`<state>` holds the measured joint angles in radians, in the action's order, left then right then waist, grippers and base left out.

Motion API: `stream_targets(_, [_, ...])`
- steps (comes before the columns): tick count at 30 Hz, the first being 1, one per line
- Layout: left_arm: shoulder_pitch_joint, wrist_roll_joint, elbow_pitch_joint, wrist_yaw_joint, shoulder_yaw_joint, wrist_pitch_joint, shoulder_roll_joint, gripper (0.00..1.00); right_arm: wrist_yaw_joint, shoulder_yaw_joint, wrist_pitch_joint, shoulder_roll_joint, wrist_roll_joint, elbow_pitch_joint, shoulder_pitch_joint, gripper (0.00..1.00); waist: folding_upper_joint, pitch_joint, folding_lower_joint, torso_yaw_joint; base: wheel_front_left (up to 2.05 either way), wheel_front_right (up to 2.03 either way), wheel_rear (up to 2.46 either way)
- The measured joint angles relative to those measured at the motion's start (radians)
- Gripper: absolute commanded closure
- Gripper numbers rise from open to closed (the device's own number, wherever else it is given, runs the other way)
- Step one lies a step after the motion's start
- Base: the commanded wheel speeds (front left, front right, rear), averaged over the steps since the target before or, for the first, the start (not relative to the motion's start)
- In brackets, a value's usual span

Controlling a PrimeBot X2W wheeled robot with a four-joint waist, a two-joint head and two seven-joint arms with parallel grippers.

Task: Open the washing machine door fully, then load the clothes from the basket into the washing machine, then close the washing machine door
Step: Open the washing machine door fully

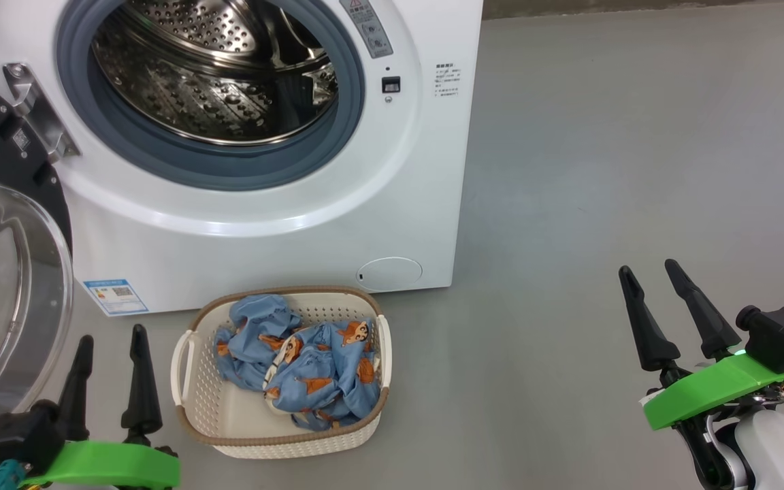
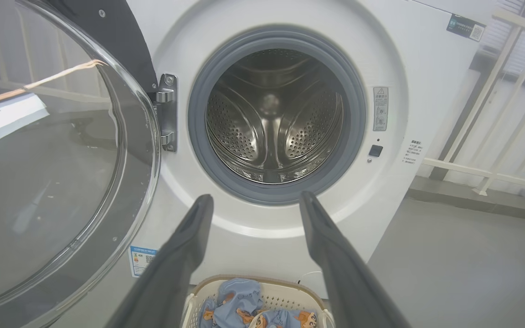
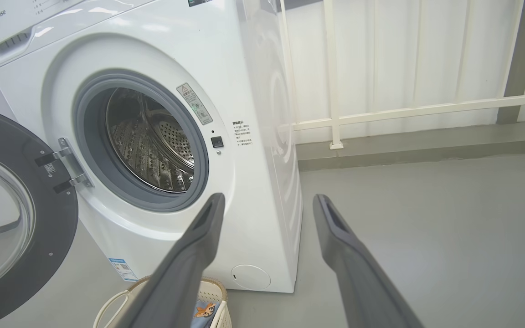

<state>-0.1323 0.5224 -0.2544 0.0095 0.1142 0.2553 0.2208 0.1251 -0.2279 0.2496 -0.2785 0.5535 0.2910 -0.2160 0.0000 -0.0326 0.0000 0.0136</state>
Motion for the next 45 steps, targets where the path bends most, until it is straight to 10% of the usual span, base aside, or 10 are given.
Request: stream_targets(45, [0.013,-0.058,-0.010,0.000,-0.005,0.000,-0.007,0.00,0.000,0.002,0.000,0.005,0.000,0.010,0.000,0.00,0.0000,0.009,0.0000,-0.015,0.00,0.00,0.00])
